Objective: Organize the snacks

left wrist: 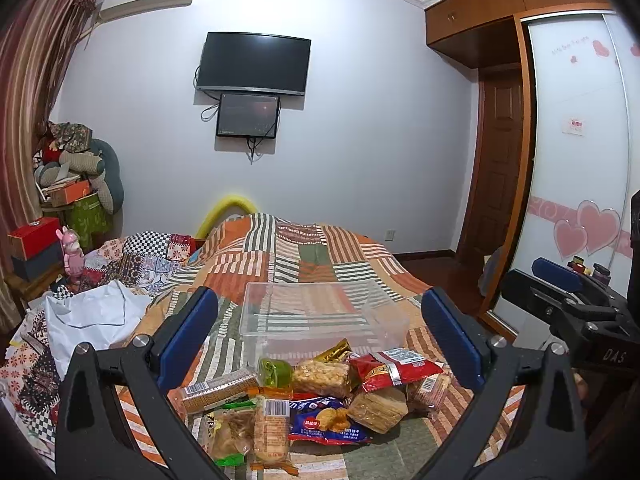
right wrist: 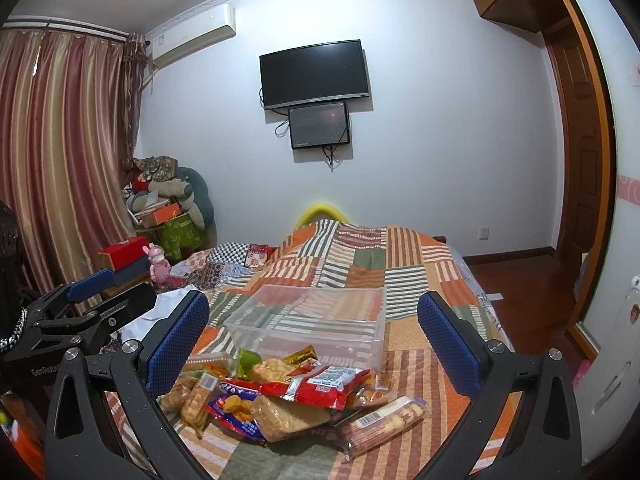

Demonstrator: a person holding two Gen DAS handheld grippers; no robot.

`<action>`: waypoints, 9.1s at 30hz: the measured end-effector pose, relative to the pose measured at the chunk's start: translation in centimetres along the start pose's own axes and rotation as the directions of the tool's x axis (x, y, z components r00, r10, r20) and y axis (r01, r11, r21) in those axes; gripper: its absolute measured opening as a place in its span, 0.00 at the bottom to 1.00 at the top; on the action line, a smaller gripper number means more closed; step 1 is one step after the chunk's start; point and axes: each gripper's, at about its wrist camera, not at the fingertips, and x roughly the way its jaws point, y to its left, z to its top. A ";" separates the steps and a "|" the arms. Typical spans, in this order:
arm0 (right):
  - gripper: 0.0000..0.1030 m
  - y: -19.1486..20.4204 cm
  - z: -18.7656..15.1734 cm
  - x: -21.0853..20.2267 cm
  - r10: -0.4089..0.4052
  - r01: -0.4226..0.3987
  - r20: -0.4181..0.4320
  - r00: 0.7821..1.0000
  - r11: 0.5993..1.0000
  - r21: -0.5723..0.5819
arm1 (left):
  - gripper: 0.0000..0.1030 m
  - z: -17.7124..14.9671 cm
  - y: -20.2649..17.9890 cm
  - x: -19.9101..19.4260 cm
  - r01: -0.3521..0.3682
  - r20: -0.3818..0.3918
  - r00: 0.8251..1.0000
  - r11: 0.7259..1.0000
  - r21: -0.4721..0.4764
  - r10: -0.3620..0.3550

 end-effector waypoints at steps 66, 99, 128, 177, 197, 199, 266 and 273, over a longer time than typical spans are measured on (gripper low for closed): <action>1.00 -1.9 -1.2 1.4 0.002 0.001 -0.057 0.998 0.998 0.056 | 1.00 -0.6 0.3 0.9 -0.003 -0.047 0.999 1.000 -0.011 0.003; 0.75 -7.4 -10.6 7.8 -0.025 0.109 -0.491 0.871 0.984 0.143 | 0.78 -11.4 8.7 8.2 -0.183 -0.461 0.874 0.983 -0.013 0.156; 0.73 -9.0 -11.0 7.5 -0.094 0.179 -0.565 0.819 0.979 0.096 | 0.60 -15.2 11.1 10.5 -0.161 -0.551 0.830 0.983 -0.093 0.084; 0.42 -8.1 -2.9 9.0 -0.172 0.175 -0.312 0.934 0.984 -0.018 | 0.56 -2.6 5.4 11.1 -0.048 -0.293 0.955 0.999 0.011 0.049; 0.42 -7.4 -1.0 14.9 -0.089 0.076 -0.332 0.939 0.996 -0.052 | 0.56 -1.5 4.4 20.2 -0.049 -0.375 0.925 0.997 0.060 0.068; 0.42 -7.2 -0.9 15.6 -0.081 0.065 -0.339 0.937 0.996 -0.058 | 0.56 -1.5 4.6 21.0 -0.054 -0.386 0.920 0.997 0.057 0.072; 0.53 -4.2 -1.8 13.1 0.078 -0.115 -0.452 0.889 0.992 -0.056 | 0.67 -3.1 10.5 18.5 -0.052 -0.558 0.828 0.998 0.031 0.061; 0.54 -4.5 -4.1 11.8 0.071 -0.098 -0.486 0.871 0.995 -0.029 | 0.67 -6.6 12.7 17.3 -0.061 -0.613 0.788 0.998 0.012 0.055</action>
